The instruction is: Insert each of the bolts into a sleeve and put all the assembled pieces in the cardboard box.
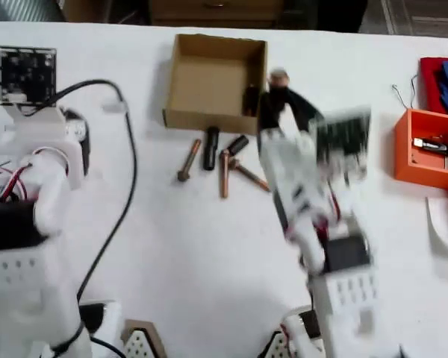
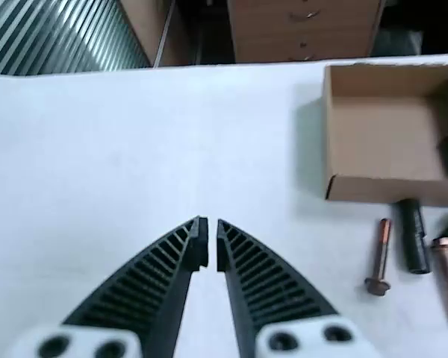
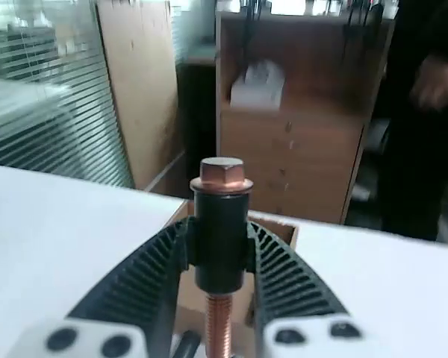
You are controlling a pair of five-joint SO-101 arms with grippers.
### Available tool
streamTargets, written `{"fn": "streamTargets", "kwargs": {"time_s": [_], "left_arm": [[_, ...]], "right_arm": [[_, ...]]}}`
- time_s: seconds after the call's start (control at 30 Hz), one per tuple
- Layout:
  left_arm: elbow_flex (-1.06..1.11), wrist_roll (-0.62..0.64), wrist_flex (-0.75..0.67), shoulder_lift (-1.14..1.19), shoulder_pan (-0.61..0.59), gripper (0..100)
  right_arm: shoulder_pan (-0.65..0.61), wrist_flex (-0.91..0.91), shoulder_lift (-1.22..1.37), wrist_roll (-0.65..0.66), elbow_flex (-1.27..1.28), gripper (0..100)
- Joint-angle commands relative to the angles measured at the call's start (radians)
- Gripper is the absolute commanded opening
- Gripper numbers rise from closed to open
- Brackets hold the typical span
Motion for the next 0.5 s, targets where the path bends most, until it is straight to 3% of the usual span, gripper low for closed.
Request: {"fn": "streamTargets", "kwargs": {"time_s": [0.0, 0.23, 0.47], "left_arm": [[0.291, -0.032, -0.233, -0.009, -0.049, 5], [0.722, -0.034, -0.666, -0.008, -0.058, 5], [0.869, -0.028, -0.795, -0.008, -0.069, 5]], "right_arm": [[0.015, 0.145, 0.443, -0.097, -0.491, 2.2], [0.027, 0.529, 1.142, -0.195, -1.286, 2.2], [0.025, 0.719, 1.71, -0.198, -1.985, 2.1]]}}
